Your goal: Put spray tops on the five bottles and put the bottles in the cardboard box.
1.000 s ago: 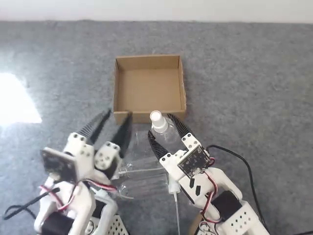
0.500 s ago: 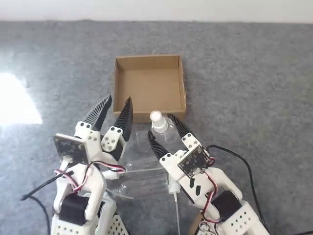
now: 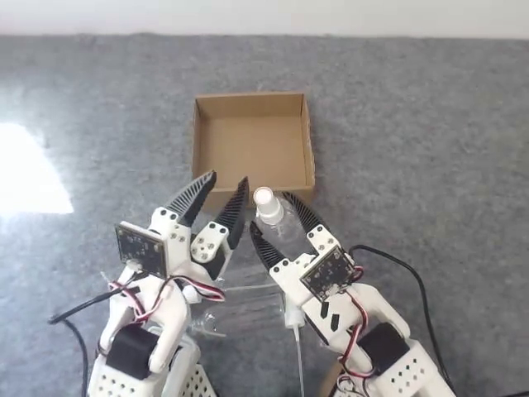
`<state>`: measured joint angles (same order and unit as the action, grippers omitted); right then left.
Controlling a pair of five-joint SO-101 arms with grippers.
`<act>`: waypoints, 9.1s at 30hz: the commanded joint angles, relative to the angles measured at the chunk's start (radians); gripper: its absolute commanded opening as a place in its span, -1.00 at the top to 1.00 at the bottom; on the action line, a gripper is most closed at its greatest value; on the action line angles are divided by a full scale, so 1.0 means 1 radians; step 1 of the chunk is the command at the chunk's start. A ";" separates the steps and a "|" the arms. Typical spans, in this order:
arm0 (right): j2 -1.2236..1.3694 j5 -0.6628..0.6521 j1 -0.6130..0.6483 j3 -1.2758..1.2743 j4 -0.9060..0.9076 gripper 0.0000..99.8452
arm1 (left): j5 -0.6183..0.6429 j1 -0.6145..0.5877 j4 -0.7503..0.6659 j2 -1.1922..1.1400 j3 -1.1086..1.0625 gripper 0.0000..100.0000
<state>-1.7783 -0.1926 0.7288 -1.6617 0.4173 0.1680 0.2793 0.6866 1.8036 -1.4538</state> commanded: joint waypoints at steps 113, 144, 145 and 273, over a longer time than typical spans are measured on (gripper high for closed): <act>-0.019 -0.035 -0.139 0.471 0.352 0.78 | -0.170 -0.534 -0.035 0.015 -0.231 0.70; 0.920 -0.035 -0.140 0.988 0.127 0.78 | -0.170 -0.531 -0.035 0.015 -0.231 0.70; 0.951 -0.034 -0.140 1.010 0.127 0.78 | -0.170 -0.531 -0.035 0.015 -0.231 0.70; 2.703 0.184 -0.131 2.430 0.122 0.77 | -0.170 -0.532 -0.034 0.015 -0.231 0.70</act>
<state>0.9406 -0.0161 0.5999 0.7365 0.5125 0.0038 -0.2486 0.6651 1.8036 -1.6916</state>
